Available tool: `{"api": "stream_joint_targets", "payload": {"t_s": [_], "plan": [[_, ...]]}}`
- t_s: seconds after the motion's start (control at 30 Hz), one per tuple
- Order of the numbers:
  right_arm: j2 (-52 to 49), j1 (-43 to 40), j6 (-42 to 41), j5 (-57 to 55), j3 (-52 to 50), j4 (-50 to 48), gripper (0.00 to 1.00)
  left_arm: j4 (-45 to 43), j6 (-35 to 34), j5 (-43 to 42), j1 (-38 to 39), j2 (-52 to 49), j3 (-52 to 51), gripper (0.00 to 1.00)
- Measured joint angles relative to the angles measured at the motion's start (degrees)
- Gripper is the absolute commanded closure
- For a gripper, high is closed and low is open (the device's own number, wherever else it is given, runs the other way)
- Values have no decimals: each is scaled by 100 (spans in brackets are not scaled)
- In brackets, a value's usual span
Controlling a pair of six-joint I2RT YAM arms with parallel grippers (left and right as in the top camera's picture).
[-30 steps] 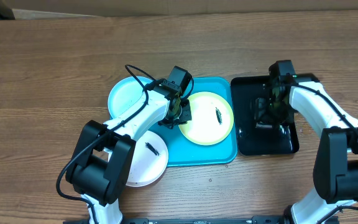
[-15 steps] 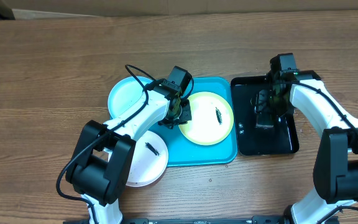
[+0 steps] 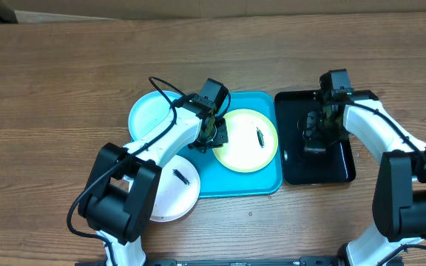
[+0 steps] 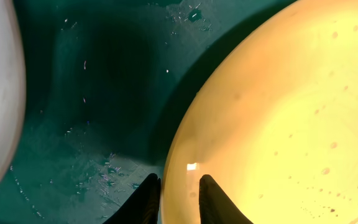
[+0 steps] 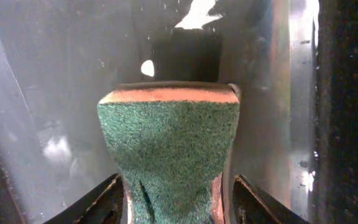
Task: Clean dirty plates on tray and stack at the side
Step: 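Lift the green sponge with the right gripper out of the black tray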
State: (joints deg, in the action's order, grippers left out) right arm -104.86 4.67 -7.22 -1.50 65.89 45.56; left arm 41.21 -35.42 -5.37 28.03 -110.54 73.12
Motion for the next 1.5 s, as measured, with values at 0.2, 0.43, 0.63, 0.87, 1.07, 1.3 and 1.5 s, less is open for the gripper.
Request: {"api": "stream_joint_targets", "payload": {"t_s": [0.2,0.43,0.63,0.87,1.07,1.3,1.5], "plan": [[0,24,28,0,-68,-28,94,-11,0,-2,0,0,0,74],[0,31,0,-2,271,769,96,-15,4,0,0,0,0,67],[24,31,-2,48,1200,1368,96,-55,35,0,-2,0,0,76],[197,31,0,210,1331,1648,96,-50,42,2,-7,0,0,77],[195,31,-2,258,1331,1665,96,68,33,61,-7,0,0,87],[195,31,-2,264,1331,1668,96,87,39,162,-22,0,0,95],[195,31,-2,262,1331,1696,96,140,39,243,-28,0,0,96]]}}
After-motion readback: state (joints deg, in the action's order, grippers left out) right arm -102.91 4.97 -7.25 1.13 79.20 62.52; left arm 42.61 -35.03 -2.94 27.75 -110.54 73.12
